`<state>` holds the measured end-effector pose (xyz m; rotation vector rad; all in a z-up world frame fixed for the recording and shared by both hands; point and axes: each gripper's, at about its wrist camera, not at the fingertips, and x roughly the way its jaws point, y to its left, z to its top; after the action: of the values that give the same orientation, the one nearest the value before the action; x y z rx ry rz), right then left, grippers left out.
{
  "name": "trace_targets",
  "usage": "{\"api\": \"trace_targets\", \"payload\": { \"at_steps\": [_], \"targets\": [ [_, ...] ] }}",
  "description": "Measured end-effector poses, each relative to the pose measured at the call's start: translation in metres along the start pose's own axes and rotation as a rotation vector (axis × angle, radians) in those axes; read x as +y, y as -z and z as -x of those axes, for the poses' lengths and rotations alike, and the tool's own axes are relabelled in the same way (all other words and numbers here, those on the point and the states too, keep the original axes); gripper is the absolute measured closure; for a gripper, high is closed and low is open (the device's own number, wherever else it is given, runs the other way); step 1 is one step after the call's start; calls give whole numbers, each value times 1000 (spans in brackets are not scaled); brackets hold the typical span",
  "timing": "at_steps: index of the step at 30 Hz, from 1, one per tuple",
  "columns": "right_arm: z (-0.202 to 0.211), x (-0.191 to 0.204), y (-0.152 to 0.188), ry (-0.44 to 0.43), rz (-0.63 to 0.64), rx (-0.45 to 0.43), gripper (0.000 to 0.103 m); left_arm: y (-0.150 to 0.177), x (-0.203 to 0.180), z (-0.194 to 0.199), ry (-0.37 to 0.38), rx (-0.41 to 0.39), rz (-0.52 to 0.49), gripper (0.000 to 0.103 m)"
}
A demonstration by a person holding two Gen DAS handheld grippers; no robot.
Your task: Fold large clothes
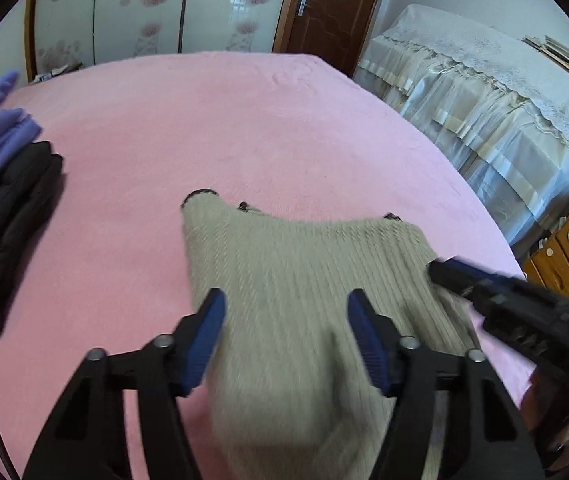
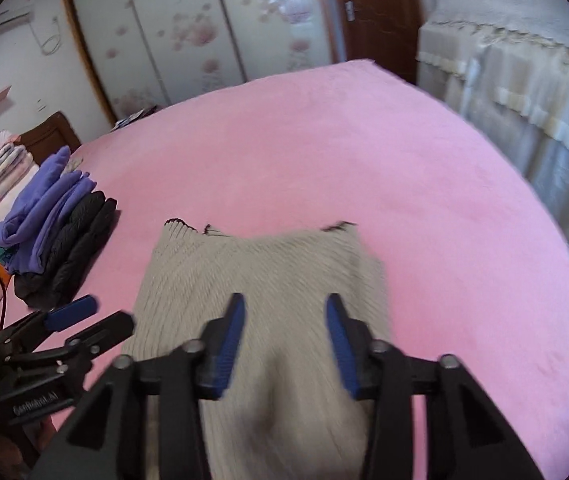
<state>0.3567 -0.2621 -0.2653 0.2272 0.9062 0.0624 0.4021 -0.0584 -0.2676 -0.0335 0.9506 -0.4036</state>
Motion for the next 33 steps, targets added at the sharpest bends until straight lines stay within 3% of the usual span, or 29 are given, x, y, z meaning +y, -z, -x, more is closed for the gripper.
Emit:
{"api": "trace_targets", "payload": {
  "at_steps": [3,5,8,18,20,21,22,23,29,33],
  "targets": [
    [-33,-1,-3,32,31,72,84,-10,7,-34,16,64,39,46],
    [-48,-12,-2,88,71,89,99,-12,10,-49,10,82,25,48],
    [-55,-31,-4,67,31,99,99,-9,12,-65,-48,91,-34,48],
    [-68,-37,-7,11,-50,100,99,-8,22,-79,-19,99,-11,46],
    [-65,-38,-9,0,-52,113,98,-9,22,-73,-24,107,-9,42],
    [-62,-37,-12,-8,-57,124,97,-9,20,-71,-28,112,-7,34],
    [-60,-36,-12,-12,-62,132,94,-10,20,-68,-53,125,-2,18],
    [-56,-35,-13,-9,-69,142,94,-11,20,-65,-75,129,3,12],
    [-20,-30,-9,-30,-134,130,81,-14,19,-31,-50,107,74,9],
    [9,-28,4,-48,-181,120,76,-7,20,-5,-45,96,118,2]
  ]
}}
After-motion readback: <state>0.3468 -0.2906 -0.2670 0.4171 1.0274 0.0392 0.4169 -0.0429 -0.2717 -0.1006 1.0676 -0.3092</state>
